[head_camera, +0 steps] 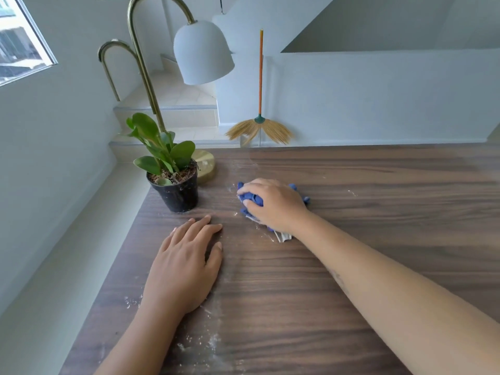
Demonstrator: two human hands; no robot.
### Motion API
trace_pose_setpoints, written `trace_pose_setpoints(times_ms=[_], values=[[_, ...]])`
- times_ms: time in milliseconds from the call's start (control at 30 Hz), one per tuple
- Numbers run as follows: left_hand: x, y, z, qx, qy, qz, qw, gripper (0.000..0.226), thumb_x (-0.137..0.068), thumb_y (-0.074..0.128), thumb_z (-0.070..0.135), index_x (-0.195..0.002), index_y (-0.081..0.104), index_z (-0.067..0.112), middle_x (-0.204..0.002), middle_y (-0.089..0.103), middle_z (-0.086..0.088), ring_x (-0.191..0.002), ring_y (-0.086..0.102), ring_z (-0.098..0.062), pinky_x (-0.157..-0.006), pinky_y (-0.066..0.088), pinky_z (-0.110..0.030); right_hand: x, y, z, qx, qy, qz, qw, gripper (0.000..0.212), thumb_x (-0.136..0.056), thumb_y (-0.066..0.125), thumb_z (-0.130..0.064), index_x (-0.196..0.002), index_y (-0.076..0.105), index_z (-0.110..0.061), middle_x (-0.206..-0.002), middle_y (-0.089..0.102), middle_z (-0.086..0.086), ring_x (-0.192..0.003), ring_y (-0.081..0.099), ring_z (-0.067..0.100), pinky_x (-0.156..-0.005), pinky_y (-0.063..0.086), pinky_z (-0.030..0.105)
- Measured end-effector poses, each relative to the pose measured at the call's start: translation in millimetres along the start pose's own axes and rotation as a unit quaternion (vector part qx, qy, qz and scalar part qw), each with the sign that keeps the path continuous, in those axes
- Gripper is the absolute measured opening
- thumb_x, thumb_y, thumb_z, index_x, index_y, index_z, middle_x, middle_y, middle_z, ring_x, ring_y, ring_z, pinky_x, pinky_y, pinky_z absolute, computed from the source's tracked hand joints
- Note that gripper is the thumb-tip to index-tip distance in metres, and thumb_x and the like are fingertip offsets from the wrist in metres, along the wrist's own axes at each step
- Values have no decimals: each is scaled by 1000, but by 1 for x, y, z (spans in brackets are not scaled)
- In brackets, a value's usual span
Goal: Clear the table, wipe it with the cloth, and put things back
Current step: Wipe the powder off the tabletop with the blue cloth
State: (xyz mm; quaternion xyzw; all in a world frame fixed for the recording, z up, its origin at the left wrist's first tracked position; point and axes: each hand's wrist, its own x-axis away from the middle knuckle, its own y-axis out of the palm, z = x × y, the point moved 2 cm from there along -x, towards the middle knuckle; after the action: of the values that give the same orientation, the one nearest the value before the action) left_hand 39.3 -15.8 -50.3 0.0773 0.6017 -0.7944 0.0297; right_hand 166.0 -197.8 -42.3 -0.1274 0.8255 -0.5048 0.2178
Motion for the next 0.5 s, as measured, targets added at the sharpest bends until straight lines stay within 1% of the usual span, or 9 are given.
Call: trace_pose_setpoints(times_ms=[67,100,133,200,267,333,367,433,500], values=[[1,-1,1,-1,-1,-4,1000,52,-90,22,55,-135,43,40,-151,30,21,-142,20,-6,-116,19,-32,35,-8,-6,-20,-43,-15,999,25,-94,53,-32,-116,64,-35,-122,58,-17,-109,52,7,-77,41,22],[1,-1,1,-2,-1,-6,1000,52,-90,22,55,-135,43,41,-151,30,21,-142,20,-6,-116,19,-32,54,-12,-6,-31,-59,-23,998,26,-93,54,-31,-117,64,-34,-123,58,-17,-110,51,5,-81,40,22],[1,-1,1,-3,-2,-6,1000,52,-90,22,55,-135,43,40,-151,30,21,-142,19,-6,-116,18,-32,73,-17,-3,-39,-65,-31,997,27,-93,54,-30,-118,63,-34,-124,58,-18,-111,51,4,-87,40,23],[1,-1,1,-2,-3,-8,1000,49,-94,24,54,-136,42,40,-152,29,20,-143,18,-7,-117,18,-32,103,-30,14,-39,-48,-30,998,28,-93,54,-32,-120,61,-36,-126,56,-21,-116,50,2,-93,38,22],[1,0,0,-4,-3,-10,1000,47,-95,25,53,-137,42,40,-152,29,20,-143,18,-7,-117,18,-33,123,-45,38,-35,-7,4,999,29,-92,54,-36,-120,61,-38,-126,55,-24,-119,47,-2,-96,33,16],[1,0,-1,-6,-3,-7,1000,49,-93,24,54,-135,42,40,-151,30,20,-142,20,-7,-116,19,-34,130,-57,63,-42,28,56,997,33,-89,52,-38,-120,62,-35,-122,57,-23,-115,49,-3,-92,32,10],[0,0,-1,-6,-3,-6,1000,49,-92,24,54,-135,43,40,-151,31,20,-142,20,-7,-116,20,-34,129,-61,75,-45,49,85,994,34,-89,51,-37,-120,62,-32,-119,57,-21,-113,50,-1,-90,34,12],[0,0,-1,-4,-6,-4,1000,45,-94,27,52,-134,44,39,-150,33,19,-141,22,-8,-116,21,-34,119,-69,101,-54,116,150,980,31,-93,49,-33,-121,61,-28,-116,58,-13,-110,54,8,-87,38,23],[0,0,-1,-6,-4,-3,1000,45,-94,27,52,-133,45,39,-150,34,18,-141,22,-8,-116,22,-34,103,-75,125,-61,216,217,950,29,-96,47,-28,-121,60,-25,-116,57,-8,-105,55,14,-82,38,28]])
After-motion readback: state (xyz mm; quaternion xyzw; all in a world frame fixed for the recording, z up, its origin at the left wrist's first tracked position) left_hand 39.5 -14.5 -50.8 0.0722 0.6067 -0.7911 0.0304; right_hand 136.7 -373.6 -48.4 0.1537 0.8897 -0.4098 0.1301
